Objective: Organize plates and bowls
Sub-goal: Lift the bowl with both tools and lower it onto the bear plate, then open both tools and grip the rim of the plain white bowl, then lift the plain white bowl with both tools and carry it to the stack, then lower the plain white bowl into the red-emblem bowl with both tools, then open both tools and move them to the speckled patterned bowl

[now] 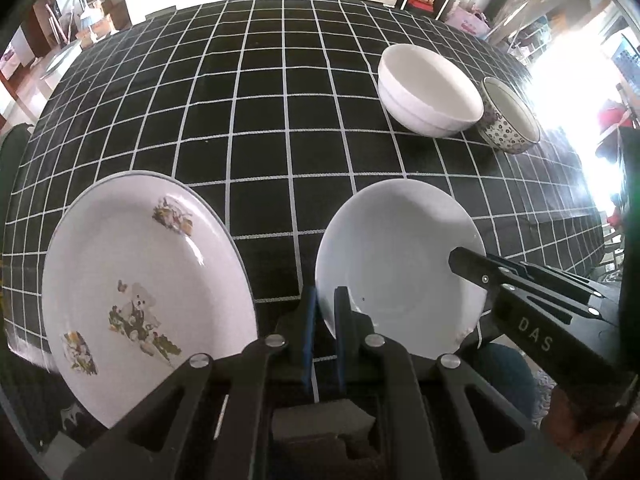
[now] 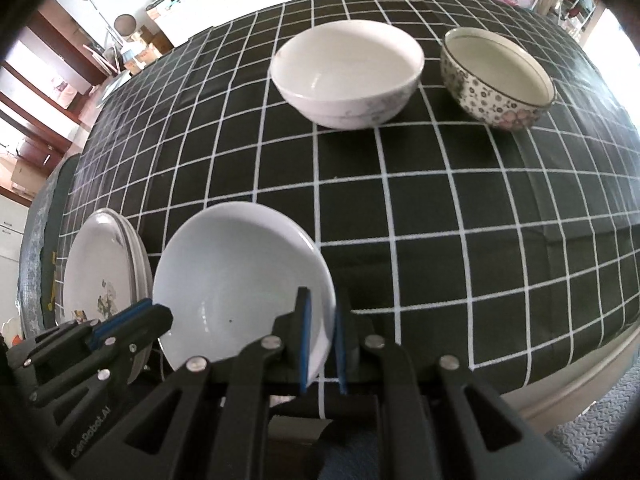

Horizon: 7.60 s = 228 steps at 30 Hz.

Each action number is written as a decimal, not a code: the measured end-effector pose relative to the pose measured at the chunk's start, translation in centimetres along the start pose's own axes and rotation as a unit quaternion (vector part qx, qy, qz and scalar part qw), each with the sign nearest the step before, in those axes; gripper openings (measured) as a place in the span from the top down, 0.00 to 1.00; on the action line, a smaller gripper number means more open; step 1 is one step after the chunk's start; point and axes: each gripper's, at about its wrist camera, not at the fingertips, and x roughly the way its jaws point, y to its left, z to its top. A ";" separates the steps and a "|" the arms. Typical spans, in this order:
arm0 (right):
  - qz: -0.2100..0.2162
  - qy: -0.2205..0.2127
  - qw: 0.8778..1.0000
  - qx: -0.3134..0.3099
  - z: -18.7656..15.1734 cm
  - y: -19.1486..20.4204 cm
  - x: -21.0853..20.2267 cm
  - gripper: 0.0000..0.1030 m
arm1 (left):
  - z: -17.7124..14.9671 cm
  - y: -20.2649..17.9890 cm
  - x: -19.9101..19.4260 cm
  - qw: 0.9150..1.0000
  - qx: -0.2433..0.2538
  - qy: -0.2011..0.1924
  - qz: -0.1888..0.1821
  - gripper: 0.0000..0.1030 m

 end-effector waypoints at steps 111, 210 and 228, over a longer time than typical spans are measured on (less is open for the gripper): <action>-0.023 -0.015 0.999 -0.023 7.2 0.7 -5.4 0.86 | 9.2 -5.3 -2.1 0.997 0.067 -0.035 0.021 0.93; -0.024 -0.035 0.999 0.021 5.2 -5.7 -8.2 0.65 | 5.8 -12.7 -2.7 0.992 0.122 -0.036 0.005 0.87; -0.052 -0.018 0.995 0.079 12.9 -15.2 -6.1 0.63 | 14.3 -19.8 4.1 0.992 0.125 -0.019 -0.010 0.76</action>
